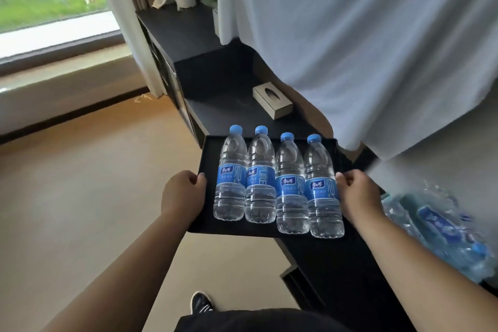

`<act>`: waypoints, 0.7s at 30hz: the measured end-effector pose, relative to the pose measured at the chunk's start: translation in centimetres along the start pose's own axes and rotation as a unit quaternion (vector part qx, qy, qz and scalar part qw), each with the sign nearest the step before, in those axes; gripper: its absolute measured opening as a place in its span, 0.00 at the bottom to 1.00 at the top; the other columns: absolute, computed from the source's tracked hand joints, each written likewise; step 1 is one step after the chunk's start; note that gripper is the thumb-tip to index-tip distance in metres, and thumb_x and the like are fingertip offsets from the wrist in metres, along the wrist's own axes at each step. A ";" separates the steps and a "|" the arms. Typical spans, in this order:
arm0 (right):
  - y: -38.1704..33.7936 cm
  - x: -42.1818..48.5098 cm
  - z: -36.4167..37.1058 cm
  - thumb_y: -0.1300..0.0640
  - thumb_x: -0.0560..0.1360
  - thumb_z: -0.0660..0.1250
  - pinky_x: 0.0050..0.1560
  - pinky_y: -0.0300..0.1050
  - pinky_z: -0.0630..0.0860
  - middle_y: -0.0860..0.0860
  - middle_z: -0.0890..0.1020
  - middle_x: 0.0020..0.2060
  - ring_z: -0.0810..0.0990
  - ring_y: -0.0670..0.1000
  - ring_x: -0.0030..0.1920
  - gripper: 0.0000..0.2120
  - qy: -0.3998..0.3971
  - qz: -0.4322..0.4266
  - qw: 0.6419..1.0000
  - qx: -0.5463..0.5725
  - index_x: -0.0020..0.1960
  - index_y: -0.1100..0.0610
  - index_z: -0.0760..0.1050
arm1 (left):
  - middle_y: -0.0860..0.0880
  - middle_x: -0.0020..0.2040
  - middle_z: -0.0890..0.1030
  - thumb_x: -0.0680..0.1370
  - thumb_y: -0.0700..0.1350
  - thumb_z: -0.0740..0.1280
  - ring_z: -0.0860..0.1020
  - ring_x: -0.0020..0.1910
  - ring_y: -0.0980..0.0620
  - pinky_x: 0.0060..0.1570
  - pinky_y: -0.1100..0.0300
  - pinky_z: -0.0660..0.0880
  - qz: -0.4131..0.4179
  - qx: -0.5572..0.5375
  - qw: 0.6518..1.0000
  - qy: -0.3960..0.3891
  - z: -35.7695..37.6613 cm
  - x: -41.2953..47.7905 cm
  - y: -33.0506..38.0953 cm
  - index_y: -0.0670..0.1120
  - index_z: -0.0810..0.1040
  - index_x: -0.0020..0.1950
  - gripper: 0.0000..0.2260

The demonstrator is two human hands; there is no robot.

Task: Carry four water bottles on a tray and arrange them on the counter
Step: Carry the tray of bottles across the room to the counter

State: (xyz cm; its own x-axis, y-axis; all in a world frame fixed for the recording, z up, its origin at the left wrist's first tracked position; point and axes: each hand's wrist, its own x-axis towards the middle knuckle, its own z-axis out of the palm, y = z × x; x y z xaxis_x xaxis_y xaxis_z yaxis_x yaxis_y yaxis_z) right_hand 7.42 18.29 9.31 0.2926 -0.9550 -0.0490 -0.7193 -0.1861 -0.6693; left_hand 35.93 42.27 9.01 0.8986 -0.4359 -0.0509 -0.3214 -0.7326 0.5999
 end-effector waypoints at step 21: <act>-24.4 -1.8 22.8 0.48 0.80 0.64 0.31 0.42 0.66 0.50 0.80 0.35 0.77 0.49 0.36 0.14 -0.130 -0.085 0.988 0.002 0.41 0.54 0.75 | 0.51 0.29 0.77 0.79 0.53 0.63 0.75 0.30 0.52 0.29 0.56 0.67 -0.123 0.034 0.986 0.108 -17.3 10.6 -21.1 0.47 0.75 0.33 0.17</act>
State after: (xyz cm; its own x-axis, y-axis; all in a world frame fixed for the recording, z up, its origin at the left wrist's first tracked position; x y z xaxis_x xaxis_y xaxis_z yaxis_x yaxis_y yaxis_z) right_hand 38.85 29.81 8.84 0.5611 -0.8186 -0.1231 -0.6432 -0.3375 -0.6873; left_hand 57.40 62.16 9.58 0.9920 -0.1253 -0.0130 -0.0990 -0.8391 0.5349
